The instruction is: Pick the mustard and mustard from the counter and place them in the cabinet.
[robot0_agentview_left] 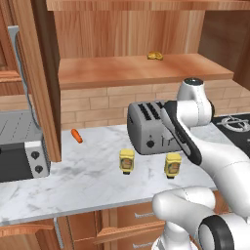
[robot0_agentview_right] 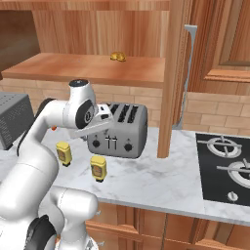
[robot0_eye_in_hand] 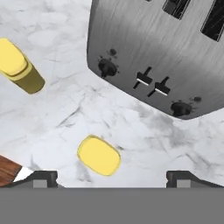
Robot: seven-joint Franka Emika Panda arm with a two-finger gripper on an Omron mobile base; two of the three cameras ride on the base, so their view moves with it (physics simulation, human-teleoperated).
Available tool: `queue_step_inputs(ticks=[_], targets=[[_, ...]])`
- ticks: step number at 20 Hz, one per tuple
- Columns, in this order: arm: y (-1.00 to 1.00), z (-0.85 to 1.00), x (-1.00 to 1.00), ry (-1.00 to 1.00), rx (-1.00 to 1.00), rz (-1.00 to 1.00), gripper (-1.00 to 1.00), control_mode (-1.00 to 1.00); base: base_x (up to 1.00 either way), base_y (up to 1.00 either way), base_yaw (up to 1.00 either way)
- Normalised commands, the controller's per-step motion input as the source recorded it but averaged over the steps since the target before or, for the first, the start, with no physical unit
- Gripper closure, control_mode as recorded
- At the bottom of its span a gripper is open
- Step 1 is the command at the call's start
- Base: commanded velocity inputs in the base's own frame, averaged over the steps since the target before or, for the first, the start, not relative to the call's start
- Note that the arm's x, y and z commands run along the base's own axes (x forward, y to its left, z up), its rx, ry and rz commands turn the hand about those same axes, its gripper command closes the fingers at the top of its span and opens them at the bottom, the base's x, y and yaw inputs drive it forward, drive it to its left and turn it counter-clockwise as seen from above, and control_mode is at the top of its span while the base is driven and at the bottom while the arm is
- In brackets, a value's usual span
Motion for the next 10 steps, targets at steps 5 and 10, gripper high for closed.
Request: queue_step_inputs(ticks=[5, 10], targets=[[-0.12, -0.42, -0.05, 0.04, -0.05, 0.2, -1.0, -1.0, 0.0, 0.0, 0.0], [-0.07, -0.36, -0.08, 0.04, -0.01, 0.19, -1.0, -1.0, 0.0, 0.0, 0.0]])
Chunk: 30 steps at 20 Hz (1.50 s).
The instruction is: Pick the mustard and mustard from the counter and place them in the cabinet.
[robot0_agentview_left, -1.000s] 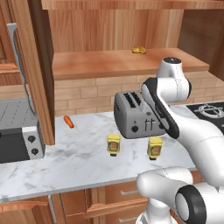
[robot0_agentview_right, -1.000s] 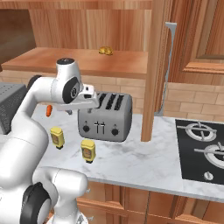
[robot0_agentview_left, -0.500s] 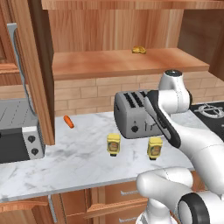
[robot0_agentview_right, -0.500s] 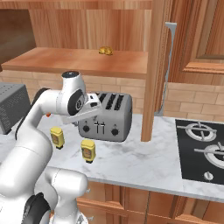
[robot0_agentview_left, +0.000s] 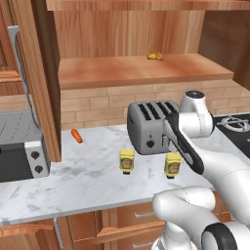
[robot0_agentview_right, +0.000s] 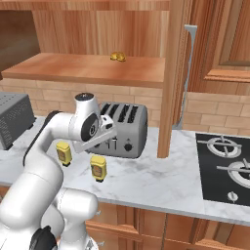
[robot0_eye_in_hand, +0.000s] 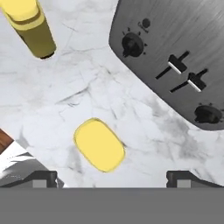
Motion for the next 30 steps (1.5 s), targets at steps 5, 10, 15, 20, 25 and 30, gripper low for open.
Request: queue_step_inputs(ticks=[5, 10, 15, 20, 25, 30], targets=[[-0.04, -0.31, -0.12, 0.03, 0.0, 0.19, -1.0, -1.0, 0.0, 0.0, 0.0], [0.0, -0.2, -0.07, 0.02, 0.0, 0.13, -1.0, -1.0, 0.0, 0.0, 0.0], [-0.23, -0.19, -0.11, 0.01, 0.03, 0.03, -1.0, -1.0, 0.0, 0.0, 0.0], [-0.56, -0.19, -0.24, 0.0, 0.13, 0.01, -1.0, -1.0, 0.0, 0.0, 0.0], [-0.44, -0.16, -0.15, 0.01, 0.19, 0.0, -1.0, -1.0, 0.0, 0.0, 0.0], [-0.05, -0.24, 0.0, 0.04, 0.23, 0.04, -1.0, -1.0, 0.0, 0.0, 0.0]])
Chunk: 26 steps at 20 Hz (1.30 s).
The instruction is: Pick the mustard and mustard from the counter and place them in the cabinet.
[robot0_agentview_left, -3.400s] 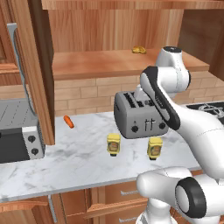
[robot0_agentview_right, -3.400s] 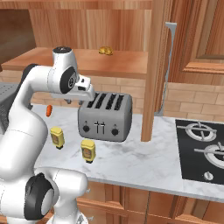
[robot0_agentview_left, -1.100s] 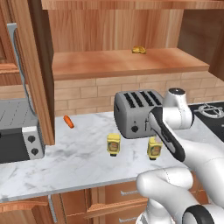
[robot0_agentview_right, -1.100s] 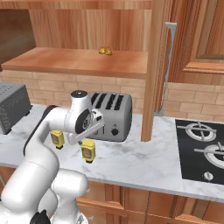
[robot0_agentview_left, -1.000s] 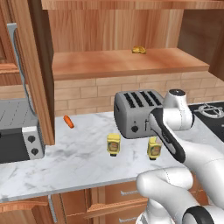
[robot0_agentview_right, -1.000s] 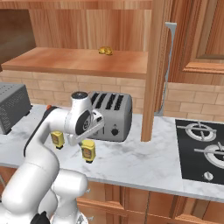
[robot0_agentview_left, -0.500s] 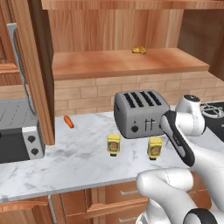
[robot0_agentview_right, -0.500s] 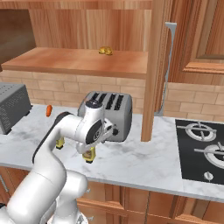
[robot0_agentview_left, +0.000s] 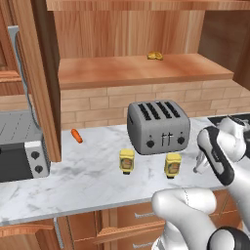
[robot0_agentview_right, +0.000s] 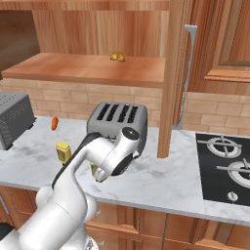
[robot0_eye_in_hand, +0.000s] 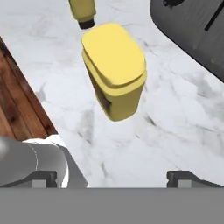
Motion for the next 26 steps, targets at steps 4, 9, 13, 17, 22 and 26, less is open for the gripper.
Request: queue_step_inputs(ticks=[4, 9, 13, 17, 22, 26], targets=[[0.0, -0.25, 0.0, 0.02, 0.25, 0.03, -1.0, -1.0, 0.0, 0.0, 0.0], [0.0, -0.26, 0.0, 0.0, 0.28, 0.02, -1.0, -1.0, 0.0, 0.0, 0.0], [0.0, -0.24, -0.03, 0.0, 0.3, 0.03, -1.0, -1.0, 0.0, 0.0, 0.0], [0.0, -0.01, -0.01, 0.0, 0.04, 0.0, -1.0, -1.0, 0.0, 0.0, 0.0], [0.01, 0.0, 0.0, -0.01, 0.07, 0.0, -1.0, -1.0, 0.0, 0.0, 0.0], [0.11, 0.12, 0.0, -0.03, 0.12, 0.02, -1.0, -1.0, 0.0, 0.0, 0.0]])
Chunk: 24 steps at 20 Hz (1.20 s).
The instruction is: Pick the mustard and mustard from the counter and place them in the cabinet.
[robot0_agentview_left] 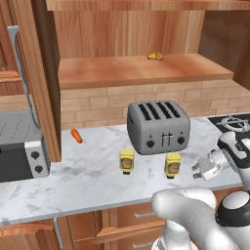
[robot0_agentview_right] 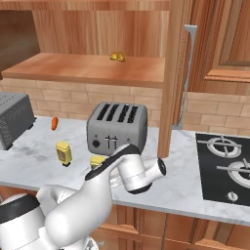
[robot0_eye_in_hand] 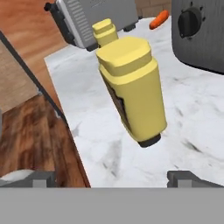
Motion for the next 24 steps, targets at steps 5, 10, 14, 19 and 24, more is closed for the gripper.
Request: queue_step_inputs(ticks=[5, 10, 14, 19, 24], targets=[[0.22, 0.14, 0.0, -0.03, 0.11, 0.03, -1.0, -1.0, 0.0, 0.0, 0.0], [0.18, 0.1, 0.0, 0.0, 0.12, 0.03, -1.0, -1.0, 0.0, 0.0, 0.0], [0.12, 0.07, 0.02, 0.0, 0.13, 0.01, -1.0, -1.0, 0.0, 0.0, 0.0], [0.07, 0.04, 0.18, 0.0, 0.11, 0.0, -1.0, -1.0, 0.0, 0.0, 0.0], [0.09, 0.01, 0.26, 0.0, 0.09, 0.0, -1.0, -1.0, 0.0, 0.0, 0.0]])
